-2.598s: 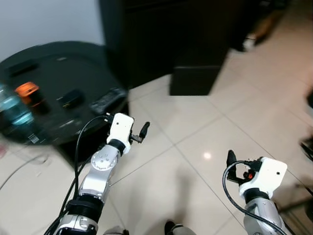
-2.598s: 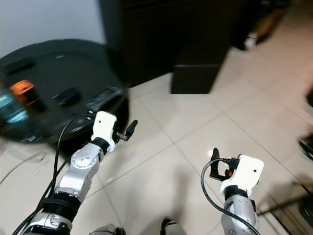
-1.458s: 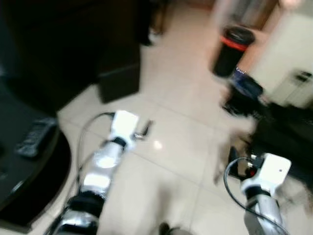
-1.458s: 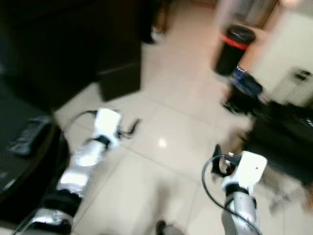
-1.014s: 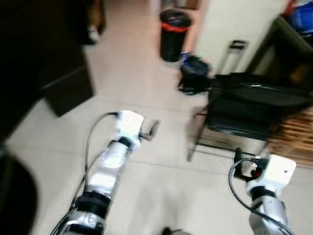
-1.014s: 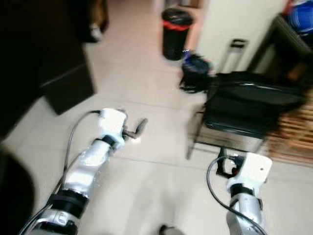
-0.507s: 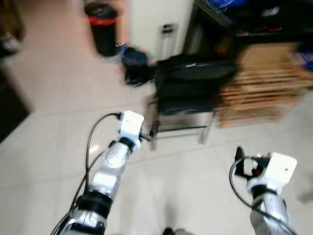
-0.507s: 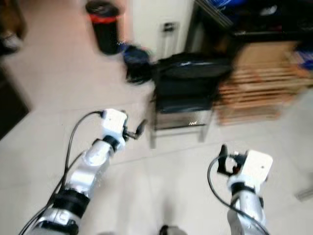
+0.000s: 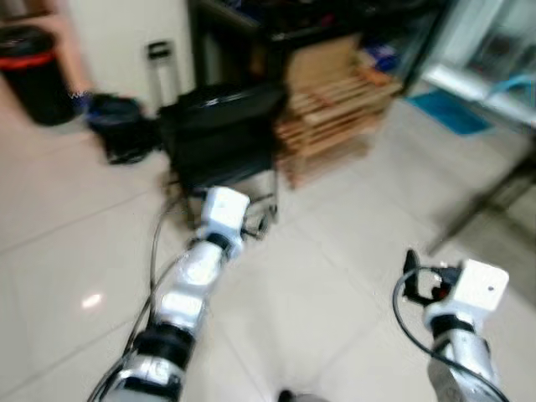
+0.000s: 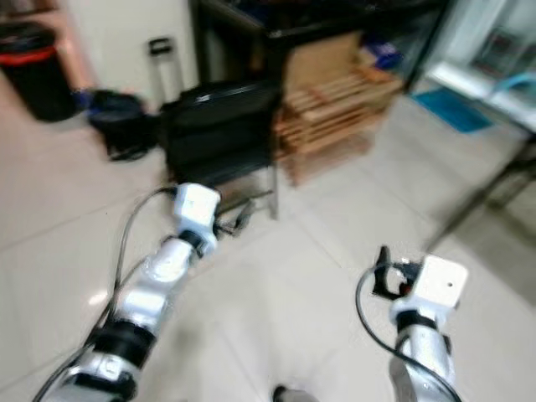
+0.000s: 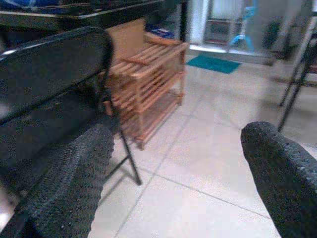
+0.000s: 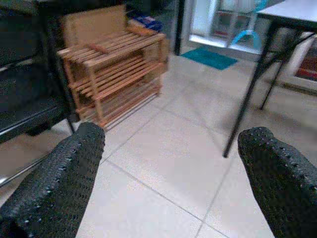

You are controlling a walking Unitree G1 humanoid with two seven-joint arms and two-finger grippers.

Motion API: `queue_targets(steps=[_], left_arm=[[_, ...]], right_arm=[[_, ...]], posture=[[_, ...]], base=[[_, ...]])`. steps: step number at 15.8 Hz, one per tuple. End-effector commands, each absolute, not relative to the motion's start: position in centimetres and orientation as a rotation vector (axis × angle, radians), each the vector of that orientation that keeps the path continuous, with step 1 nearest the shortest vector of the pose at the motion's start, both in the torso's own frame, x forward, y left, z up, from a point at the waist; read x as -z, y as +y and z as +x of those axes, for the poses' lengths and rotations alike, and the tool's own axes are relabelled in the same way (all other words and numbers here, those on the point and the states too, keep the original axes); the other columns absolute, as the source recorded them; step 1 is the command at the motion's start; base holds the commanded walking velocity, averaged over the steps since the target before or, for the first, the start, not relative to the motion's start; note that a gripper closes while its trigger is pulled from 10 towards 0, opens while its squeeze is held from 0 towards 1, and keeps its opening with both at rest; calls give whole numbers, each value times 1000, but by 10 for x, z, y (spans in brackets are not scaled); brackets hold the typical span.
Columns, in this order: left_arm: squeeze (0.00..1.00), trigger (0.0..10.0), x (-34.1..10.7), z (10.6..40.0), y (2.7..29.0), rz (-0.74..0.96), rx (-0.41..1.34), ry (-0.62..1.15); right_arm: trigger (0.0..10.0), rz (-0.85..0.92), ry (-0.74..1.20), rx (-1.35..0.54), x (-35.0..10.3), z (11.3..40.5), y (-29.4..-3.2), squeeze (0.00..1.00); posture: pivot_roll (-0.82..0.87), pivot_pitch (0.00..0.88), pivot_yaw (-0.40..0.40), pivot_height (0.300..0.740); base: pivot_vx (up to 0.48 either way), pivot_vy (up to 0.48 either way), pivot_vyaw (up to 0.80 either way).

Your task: Picking trash to rubbish bin

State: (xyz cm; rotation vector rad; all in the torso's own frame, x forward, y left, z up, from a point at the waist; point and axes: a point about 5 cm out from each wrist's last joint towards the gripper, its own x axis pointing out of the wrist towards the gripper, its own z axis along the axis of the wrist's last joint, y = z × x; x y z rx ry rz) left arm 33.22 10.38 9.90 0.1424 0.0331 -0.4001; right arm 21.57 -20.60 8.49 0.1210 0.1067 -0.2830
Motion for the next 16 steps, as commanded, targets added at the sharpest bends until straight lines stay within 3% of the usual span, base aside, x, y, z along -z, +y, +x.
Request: queue_targets(steps=[1,16], left_arm=[[0,10000,-99,333,107,139,389,32],[0,10000,-98,334,99,135,416,30]], right_arm=[[10000,112,115,289,-84,214,-207,0],[10000,110,115,302,-84,213,-208,0]], posture=[[102,94,-49,740],[86,87,-46,740]], base=[[0,0,-775],[0,0,-774]])
